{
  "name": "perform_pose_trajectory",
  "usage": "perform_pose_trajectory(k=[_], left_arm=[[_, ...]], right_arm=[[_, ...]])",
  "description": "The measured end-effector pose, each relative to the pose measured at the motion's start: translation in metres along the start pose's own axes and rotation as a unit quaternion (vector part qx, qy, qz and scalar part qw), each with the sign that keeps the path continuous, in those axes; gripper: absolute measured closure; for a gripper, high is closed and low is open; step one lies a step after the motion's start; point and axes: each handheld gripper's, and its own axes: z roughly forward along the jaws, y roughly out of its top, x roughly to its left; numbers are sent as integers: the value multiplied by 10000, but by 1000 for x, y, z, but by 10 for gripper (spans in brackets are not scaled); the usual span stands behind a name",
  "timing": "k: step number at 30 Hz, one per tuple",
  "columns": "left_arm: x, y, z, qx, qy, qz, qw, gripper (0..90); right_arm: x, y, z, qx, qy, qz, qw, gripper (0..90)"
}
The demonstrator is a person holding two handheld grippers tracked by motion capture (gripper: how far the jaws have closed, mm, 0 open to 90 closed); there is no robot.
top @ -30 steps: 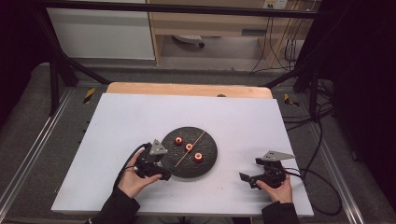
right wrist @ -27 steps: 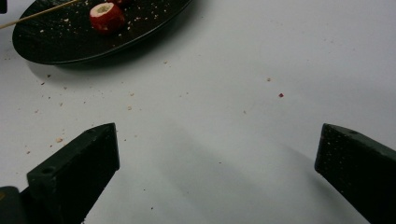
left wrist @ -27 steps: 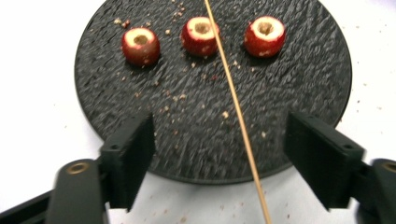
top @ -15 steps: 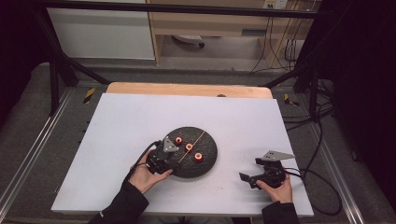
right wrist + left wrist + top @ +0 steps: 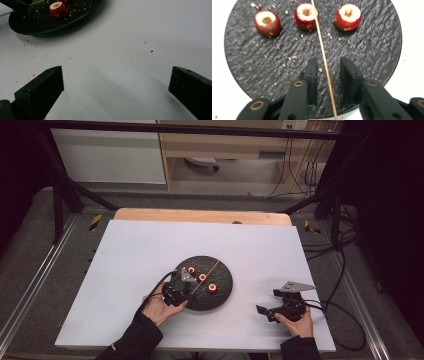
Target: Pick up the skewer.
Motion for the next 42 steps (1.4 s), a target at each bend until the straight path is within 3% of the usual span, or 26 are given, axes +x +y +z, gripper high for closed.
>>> perform_pose_trajectory(k=[5,16,26,35,42], left_arm=[[-1,1,3,160,-38,-34,9999,774],[-4,2,4,154,235,-28,9996,881],[-2,-6,-14,-299,275,-45,9992,886],[15,-29,-34,-590,50,-94,9982,886],[28,-46,-48,-875,-47,-208,9959,886]], right_arm=[[0,0,0,-8,2,17,10000,6],[0,0,0,-31,5,5,10000,6],[0,1,-1,-38,24,56,10000,7],[2,2,-1,-14,20,95,10000,6],[5,6,0,22,-20,13,10000,5]])
